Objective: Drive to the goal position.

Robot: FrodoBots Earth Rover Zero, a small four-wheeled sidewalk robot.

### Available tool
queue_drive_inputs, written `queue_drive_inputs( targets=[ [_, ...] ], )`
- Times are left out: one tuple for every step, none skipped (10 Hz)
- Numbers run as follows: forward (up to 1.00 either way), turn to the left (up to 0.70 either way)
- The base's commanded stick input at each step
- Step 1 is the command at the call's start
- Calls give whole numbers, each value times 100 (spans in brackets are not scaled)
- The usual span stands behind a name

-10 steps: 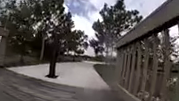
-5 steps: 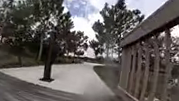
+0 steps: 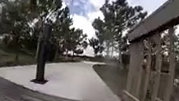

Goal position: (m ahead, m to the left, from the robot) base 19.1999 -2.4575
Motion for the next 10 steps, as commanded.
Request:
queue_drive_inputs(
  targets=[
    [60,1],
    [60,1],
    [60,1],
    [60,1],
    [60,1],
    [60,1],
    [60,1],
    [60,1],
    [60,1],
    [60,1]
  ],
)
